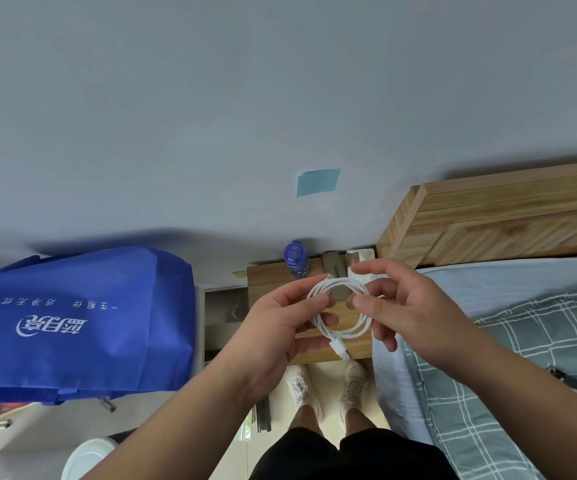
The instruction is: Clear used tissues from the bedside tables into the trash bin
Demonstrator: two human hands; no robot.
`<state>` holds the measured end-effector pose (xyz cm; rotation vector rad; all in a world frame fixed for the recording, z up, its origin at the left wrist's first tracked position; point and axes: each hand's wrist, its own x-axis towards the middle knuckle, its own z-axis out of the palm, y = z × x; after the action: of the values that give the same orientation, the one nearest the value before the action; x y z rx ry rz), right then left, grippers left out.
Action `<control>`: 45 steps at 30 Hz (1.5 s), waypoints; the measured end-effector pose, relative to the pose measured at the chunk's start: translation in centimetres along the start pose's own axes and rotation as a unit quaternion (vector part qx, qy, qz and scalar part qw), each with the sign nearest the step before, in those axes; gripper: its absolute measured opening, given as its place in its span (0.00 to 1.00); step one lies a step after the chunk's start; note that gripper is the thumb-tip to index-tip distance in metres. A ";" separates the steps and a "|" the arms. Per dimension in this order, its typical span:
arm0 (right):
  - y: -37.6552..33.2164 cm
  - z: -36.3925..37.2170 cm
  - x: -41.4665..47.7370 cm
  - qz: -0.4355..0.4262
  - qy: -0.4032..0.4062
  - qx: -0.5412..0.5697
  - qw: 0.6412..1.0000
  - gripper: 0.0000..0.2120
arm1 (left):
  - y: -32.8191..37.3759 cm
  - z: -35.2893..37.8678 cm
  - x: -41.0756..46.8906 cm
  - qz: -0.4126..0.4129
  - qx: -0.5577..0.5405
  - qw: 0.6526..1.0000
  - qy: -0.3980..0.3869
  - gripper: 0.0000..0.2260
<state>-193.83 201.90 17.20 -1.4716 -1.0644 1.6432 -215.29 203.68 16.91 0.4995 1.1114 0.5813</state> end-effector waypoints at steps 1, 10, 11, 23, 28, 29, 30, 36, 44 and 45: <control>0.4 0.0 0.2 0.012 -0.006 -0.004 1.000 0.14 | -0.3 -0.1 0.2 -0.004 -0.012 1.000 0.006 0.13; 3.6 0.0 1.7 0.075 0.011 -0.045 0.996 0.04 | -2.5 -2.5 2.2 -0.036 0.061 0.997 0.001 0.12; 4.0 -0.1 1.9 0.081 0.010 -0.050 0.995 0.04 | -2.6 -3.0 2.4 -0.036 0.111 0.993 -0.005 0.10; 15.1 -0.4 8.1 0.212 0.095 -0.084 0.969 0.04 | -11.1 -8.8 12.7 -0.116 0.113 0.977 0.140 0.09; 24.2 -2.8 9.6 0.267 0.093 -0.091 0.955 0.04 | -16.8 -12.5 21.9 -0.158 -0.014 0.961 0.226 0.10; 26.1 -3.1 9.6 0.281 0.097 -0.094 0.950 0.04 | -17.8 -13.1 23.8 -0.168 -0.040 0.957 0.233 0.09; 28.1 -3.5 9.5 0.297 0.103 -0.096 0.944 0.06 | -18.6 -13.7 25.7 -0.173 -0.057 0.955 0.235 0.07; 36.2 -3.3 8.2 0.377 0.094 -0.103 0.916 0.03 | -22.4 -15.9 35.0 -0.167 -0.032 0.957 0.235 0.05; 37.4 -1.4 10.8 0.365 0.084 -0.098 0.922 0.04 | -24.6 -15.8 38.2 -0.133 0.111 0.934 0.313 0.07; 37.4 -1.2 11.1 0.359 0.083 -0.097 0.925 0.04 | -24.6 -15.6 38.0 -0.130 0.180 0.926 0.307 0.05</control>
<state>-192.78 195.65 -21.28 -2.2748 -0.6281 1.8662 -212.89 211.61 -30.27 0.4834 1.8738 0.2982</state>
